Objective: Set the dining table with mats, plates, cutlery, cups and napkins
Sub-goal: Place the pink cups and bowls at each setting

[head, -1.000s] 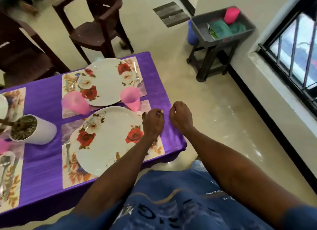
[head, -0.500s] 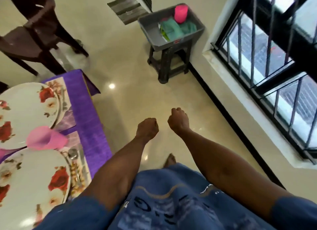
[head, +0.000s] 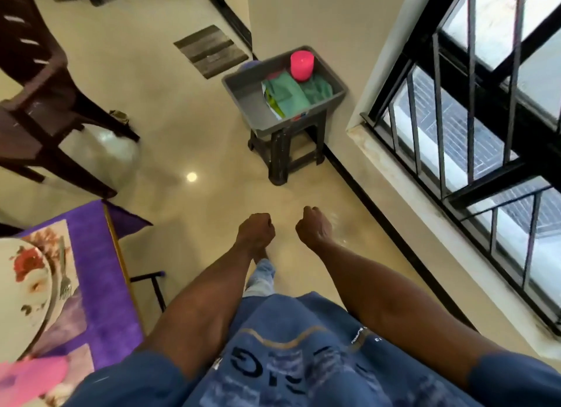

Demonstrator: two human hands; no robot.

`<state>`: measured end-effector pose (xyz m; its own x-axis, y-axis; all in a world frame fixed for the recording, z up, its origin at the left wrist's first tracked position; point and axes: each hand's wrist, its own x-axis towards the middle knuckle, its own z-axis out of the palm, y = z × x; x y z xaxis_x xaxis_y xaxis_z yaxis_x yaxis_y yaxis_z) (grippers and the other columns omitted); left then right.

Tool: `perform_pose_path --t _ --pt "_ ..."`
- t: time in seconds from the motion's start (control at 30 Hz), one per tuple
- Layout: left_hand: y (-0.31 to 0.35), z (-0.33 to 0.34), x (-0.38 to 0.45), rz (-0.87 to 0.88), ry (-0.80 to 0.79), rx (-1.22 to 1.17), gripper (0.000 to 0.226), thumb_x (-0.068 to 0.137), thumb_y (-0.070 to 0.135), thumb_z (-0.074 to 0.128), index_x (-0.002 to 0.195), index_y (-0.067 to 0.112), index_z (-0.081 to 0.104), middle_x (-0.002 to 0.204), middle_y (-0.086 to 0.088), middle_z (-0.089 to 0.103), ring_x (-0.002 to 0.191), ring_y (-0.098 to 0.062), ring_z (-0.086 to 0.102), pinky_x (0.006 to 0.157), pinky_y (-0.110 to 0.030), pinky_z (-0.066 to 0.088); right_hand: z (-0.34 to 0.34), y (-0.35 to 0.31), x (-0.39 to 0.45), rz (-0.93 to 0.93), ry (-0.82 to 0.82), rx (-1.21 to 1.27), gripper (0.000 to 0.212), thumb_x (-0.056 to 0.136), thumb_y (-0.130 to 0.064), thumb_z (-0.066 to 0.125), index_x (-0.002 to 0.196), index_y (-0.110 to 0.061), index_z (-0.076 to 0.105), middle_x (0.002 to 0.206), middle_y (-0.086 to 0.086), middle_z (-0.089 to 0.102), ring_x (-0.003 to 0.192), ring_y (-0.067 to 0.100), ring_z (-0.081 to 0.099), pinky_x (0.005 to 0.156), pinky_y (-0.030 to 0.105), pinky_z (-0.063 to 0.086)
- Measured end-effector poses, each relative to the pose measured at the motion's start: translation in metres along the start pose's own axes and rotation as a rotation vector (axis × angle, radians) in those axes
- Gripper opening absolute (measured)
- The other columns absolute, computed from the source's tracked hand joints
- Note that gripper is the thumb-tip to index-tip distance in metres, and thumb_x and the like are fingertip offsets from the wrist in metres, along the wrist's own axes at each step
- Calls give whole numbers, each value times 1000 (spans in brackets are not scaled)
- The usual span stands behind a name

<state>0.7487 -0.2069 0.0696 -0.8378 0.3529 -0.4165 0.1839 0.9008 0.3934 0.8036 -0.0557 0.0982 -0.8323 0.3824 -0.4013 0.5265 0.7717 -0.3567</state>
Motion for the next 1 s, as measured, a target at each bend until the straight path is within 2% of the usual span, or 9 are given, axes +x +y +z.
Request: perform_pose_path --t 0.1,0.23,0.43,0.5,0.6,0.73,0.87,1.0 --pt "1 -33 64 20 0 21 22 90 21 51 102 9 65 110 -12 65 102 -32 60 82 -37 49 -23 -23 59 56 23 54 23 90 -11 49 110 -6 59 108 10 59 92 29 59 73 37 51" --pt "-3 -84 141 63 -42 93 22 93 23 50 103 10 64 112 -13 65 102 -32 61 84 -37 50 -52 -60 128 116 54 203 15 89 -12 50 100 -7 59 100 12 59 91 31 60 65 30 37" --pt "-7 -150 243 73 -57 137 23 92 24 50 106 12 64 117 -11 64 106 -31 60 84 -34 47 -95 -105 211 184 51 345 21 87 -14 54 103 -6 64 105 15 64 98 35 62 69 34 41" --pt "-3 -163 272 73 -73 138 23 91 23 50 106 12 64 118 -11 63 108 -31 59 85 -34 46 -107 -109 239 226 47 379 21 85 -10 55 103 -7 64 101 10 61 97 31 60 71 33 42" --pt "8 -178 318 75 -76 143 25 91 22 49 108 11 63 119 -13 62 109 -34 58 86 -36 47 -117 -108 292 284 56 441 10 87 -9 54 89 -10 64 94 8 58 90 27 58 70 30 39" --pt "26 -192 386 78 -85 151 23 92 23 51 106 8 61 116 -16 62 108 -36 58 87 -40 48 -135 -100 377 316 66 427 21 86 -14 56 102 -4 67 107 16 67 98 33 64 68 29 42" --pt "43 -205 454 64 -104 146 21 90 18 54 104 5 62 114 -18 64 108 -35 58 85 -37 48 -155 -99 456 345 10 449 19 86 -14 57 102 -5 61 109 18 64 98 33 61 71 29 41" --pt "76 -227 517 18 -138 41 24 94 14 46 105 1 64 115 -19 63 110 -35 57 86 -36 44 -178 -98 526 380 -57 477 25 85 -11 53 106 1 58 111 20 61 103 36 60 71 29 37"
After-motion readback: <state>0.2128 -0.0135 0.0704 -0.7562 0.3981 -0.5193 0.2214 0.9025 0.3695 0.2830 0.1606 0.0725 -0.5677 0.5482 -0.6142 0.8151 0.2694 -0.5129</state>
